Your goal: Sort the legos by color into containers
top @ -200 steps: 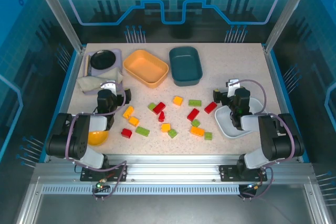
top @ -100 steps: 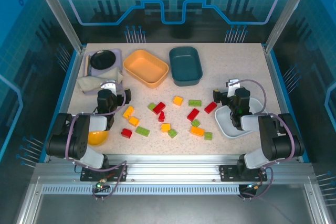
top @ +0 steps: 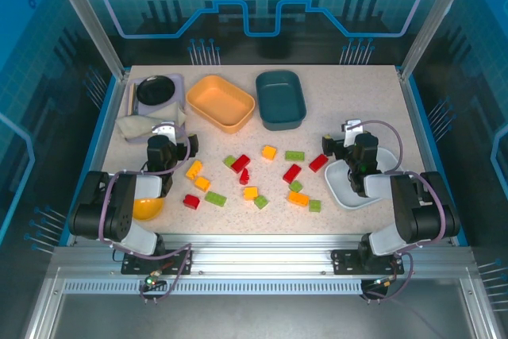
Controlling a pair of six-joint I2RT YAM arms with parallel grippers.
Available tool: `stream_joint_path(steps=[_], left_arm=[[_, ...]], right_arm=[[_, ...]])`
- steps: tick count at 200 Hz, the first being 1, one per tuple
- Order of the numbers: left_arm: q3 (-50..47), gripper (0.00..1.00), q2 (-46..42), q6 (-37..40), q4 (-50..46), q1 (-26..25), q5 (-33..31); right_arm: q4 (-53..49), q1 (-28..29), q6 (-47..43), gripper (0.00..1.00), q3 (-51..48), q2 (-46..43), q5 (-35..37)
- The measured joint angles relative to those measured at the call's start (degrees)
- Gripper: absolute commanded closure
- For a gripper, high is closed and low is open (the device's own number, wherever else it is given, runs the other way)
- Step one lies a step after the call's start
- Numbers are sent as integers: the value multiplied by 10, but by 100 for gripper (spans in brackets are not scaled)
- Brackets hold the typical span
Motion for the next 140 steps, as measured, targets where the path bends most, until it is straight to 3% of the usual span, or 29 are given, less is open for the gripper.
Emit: stream_joint_path(steps=[17,43,70,91,104,116,127,140], left_arm=[[3,1,-2,0,-12,0,0],[36,1,-53,9,-106,-18,-26],[101,1,-154,7,-211,-87,-86],[202,1,-196,-8,-288,-163,-139],[290,1,-197,-60,-365,-200,-160],[407,1,-175,-155,-489,-211,-172],[504,1,-140,-229,-569,-203,-163],[596,1,-94,-290,-645,-188,-136]], right_arm=[[-1,0,0,0,0,0,-2],[-68,8,-5,0,12,-42,22],[-161,47,-13,0,52,-172,86],[-293,79,13,0,185,-250,129],[-411,77,81,0,316,-256,131],[-519,66,174,0,433,-247,143],[-582,47,221,8,492,-239,122],[-657,34,260,11,526,-229,103]])
